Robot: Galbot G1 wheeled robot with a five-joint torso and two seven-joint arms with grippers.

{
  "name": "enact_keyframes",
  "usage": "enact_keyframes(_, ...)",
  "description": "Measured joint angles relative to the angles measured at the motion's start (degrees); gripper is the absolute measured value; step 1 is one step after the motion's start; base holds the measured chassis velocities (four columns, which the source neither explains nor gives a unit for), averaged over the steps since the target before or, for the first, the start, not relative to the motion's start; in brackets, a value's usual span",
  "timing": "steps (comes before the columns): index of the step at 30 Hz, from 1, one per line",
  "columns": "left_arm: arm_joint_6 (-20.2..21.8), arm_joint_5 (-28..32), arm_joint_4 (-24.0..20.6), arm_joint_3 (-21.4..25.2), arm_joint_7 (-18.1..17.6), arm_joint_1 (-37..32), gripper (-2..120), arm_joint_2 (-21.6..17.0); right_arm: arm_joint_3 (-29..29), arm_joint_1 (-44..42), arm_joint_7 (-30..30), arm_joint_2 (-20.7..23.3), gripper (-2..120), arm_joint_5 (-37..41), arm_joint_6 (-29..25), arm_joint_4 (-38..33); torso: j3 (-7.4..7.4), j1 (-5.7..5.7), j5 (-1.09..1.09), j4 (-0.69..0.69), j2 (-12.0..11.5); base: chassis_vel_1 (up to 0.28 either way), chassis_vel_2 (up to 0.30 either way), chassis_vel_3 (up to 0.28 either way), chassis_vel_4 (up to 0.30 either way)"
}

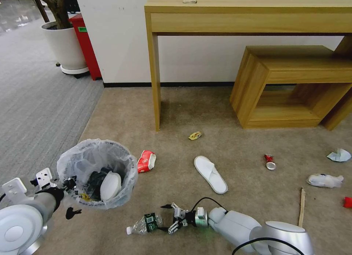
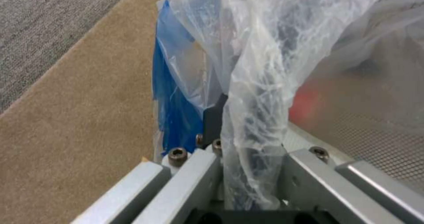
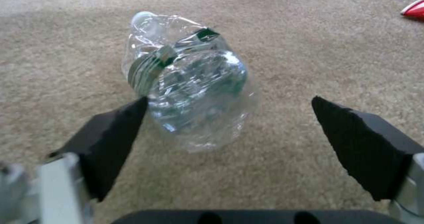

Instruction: Pick up the trash bin and place the garbage on the floor into it.

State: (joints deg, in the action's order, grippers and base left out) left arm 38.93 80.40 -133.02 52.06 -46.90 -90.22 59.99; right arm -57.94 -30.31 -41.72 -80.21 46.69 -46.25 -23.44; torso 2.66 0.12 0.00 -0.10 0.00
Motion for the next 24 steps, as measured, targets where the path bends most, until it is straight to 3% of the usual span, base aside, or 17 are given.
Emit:
enact_keyframes(2, 0.00, 0.00, -0.11, 0.08, 0.04, -0.13, 0, 0.01, 0.08, 0.07, 0.00, -0.15, 89, -0.04, 0.00, 0.18, 0.00, 0.00, 0.00, 0.00, 0.00, 0.000, 0.000, 0.000, 0.000)
enact_keyframes(4, -0.02, -0.07, -0.41, 0.42, 0.26, -0.54, 0, 0.07, 0.14, 0.22, 0.00, -0.62, 77, -0.15, 0.00, 0.60, 0.00, 0.00, 0.00, 0.00, 0.00, 0.000, 0.000, 0.000, 0.000)
enact_keyframes(7, -0.04, -0.18, -0.54, 0.56, 0.41, -0.69, 0, 0.13, 0.14, 0.31, 0.00, -0.87, 71, -0.16, 0.00, 0.72, 0.00, 0.00, 0.00, 0.00, 0.00, 0.000, 0.000, 0.000, 0.000)
enact_keyframes(15, -0.09, -0.27, -1.01, 0.85, 0.52, -1.03, 0, 0.25, 0.06, 0.59, 0.00, -1.30, 70, -0.44, 0.00, 1.21, 0.00, 0.00, 0.00, 0.00, 0.00, 0.000, 0.000, 0.000, 0.000)
enact_keyframes(24, -0.18, -0.42, -1.82, 1.63, 0.74, -2.02, 0, 0.50, 0.13, 1.17, 0.00, -2.82, 76, -1.07, 0.00, 2.90, 0.00, 0.00, 0.00, 0.00, 0.00, 0.000, 0.000, 0.000, 0.000)
